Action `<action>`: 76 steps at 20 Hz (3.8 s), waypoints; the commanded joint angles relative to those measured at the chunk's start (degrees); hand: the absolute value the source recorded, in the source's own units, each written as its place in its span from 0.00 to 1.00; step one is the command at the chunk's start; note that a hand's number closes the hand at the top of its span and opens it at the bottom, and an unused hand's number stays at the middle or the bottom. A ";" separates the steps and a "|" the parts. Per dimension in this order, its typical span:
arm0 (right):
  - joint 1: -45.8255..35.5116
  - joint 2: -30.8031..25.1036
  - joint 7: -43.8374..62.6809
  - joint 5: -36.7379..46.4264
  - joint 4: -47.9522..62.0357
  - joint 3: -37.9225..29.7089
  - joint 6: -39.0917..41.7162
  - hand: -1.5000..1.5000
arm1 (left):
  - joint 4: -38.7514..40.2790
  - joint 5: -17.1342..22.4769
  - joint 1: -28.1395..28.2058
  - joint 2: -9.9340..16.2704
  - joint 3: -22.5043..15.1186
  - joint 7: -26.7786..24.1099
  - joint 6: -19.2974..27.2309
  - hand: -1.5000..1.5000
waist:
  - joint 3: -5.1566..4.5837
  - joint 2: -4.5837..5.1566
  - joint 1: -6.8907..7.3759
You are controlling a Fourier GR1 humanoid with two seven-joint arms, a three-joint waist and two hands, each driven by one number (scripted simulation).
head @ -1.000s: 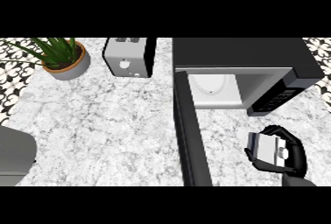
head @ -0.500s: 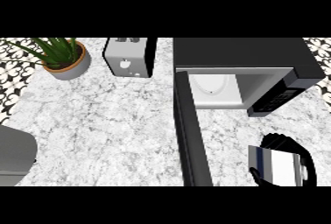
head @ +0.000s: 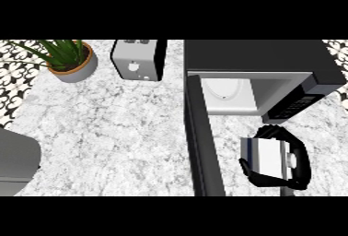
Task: Pick up the milk, place it into the microwave and close the microwave
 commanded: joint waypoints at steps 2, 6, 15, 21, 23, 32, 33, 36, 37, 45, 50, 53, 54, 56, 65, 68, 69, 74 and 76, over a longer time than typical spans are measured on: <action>-6.97 0.21 4.88 2.29 2.77 -0.46 -3.04 1.00 | 0.25 0.79 -0.48 -0.62 -0.64 -1.22 0.66 0.00 | 0.02 0.05 0.12; -15.41 3.37 2.53 7.42 15.49 -0.53 -9.02 1.00 | 2.63 3.85 -2.77 1.25 3.54 -0.77 -2.30 0.00 | 0.02 0.22 0.72; -29.24 1.92 -3.01 5.43 37.89 -8.32 -10.17 1.00 | -0.27 1.57 -1.29 0.98 0.27 0.92 0.95 0.00 | 0.09 0.33 0.73; -39.69 0.95 -5.86 9.15 53.31 -10.97 -18.03 1.00 | -2.13 2.94 2.07 4.68 2.77 -1.74 -1.54 0.00 | 0.13 0.66 2.15; -40.98 -2.62 -7.27 9.68 58.53 -12.33 -17.41 1.00 | 1.49 4.83 -0.29 3.94 3.53 -2.17 -4.23 0.00 | 0.14 1.00 2.61; -48.31 -4.34 -12.12 12.91 70.45 -13.13 -23.61 1.00 | 3.46 3.48 -3.86 2.79 3.19 -0.31 -3.24 0.00 | 0.25 2.02 4.38; -47.59 -3.89 -13.82 13.14 71.07 -13.22 -24.90 1.00 | 2.22 3.47 -1.59 4.03 3.14 -1.85 -4.08 0.00 | 0.27 1.93 4.85; -50.03 -4.92 -14.23 13.91 72.38 -13.32 -27.25 1.00 | 0.60 5.00 -1.78 5.67 4.32 -1.17 -5.70 0.00 | 0.30 2.20 5.52; -49.99 -6.55 -15.52 14.46 72.26 -13.18 -27.97 1.00 | 2.39 5.50 -2.90 4.89 4.94 -0.84 -5.48 0.00 | 0.29 2.43 5.53; -54.44 -7.02 -17.50 13.14 73.62 -15.85 -30.77 1.00 | 4.22 4.89 -3.34 5.25 4.41 -1.82 -6.90 0.00 | 0.36 2.69 6.79; -55.97 -7.11 -20.72 12.62 73.12 -17.27 -33.50 1.00 | 3.19 5.30 -5.16 3.92 4.84 0.04 -5.40 0.00 | 0.39 3.17 6.82; -56.03 -7.97 -20.81 14.10 73.98 -16.95 -39.40 1.00 | 3.80 4.47 -4.17 5.05 4.24 -0.90 -6.59 0.00 | 0.35 3.29 7.74; -55.40 -7.72 -21.28 13.92 73.87 -17.51 -41.96 1.00 | 3.50 5.95 -6.07 5.22 6.22 1.04 -6.23 0.00 | 0.34 3.39 6.51; -57.01 -8.34 -20.06 13.62 73.86 -18.34 -43.99 1.00 | 5.94 5.53 -6.17 4.41 5.73 -0.03 -6.39 0.00 | 0.29 3.44 7.32; -53.23 -14.02 -9.69 17.83 82.74 -17.34 -56.72 1.00 | 5.49 5.73 -6.98 4.60 6.28 0.01 -6.62 0.00 | -0.61 5.34 7.51; -52.85 -13.77 -4.23 21.81 85.29 -13.54 -63.42 0.00 | 5.77 5.45 -7.51 4.87 6.06 0.79 -6.86 0.00 | -0.32 5.00 9.12; -52.38 -13.73 -2.41 23.08 85.34 -12.36 -64.36 0.00 | 4.94 5.14 -7.02 4.95 5.58 0.48 -6.91 0.00 | -0.20 4.96 9.73; -57.99 -10.53 -2.42 28.26 84.30 -7.10 -52.35 0.00 | 6.42 5.32 -8.74 5.35 6.08 1.73 -7.48 0.00 | 0.37 4.12 9.96; -58.06 -8.06 -4.08 28.50 83.39 -6.80 -51.14 0.00 | 5.91 4.98 -9.05 4.90 6.09 1.67 -6.86 0.00 | 0.52 4.05 9.78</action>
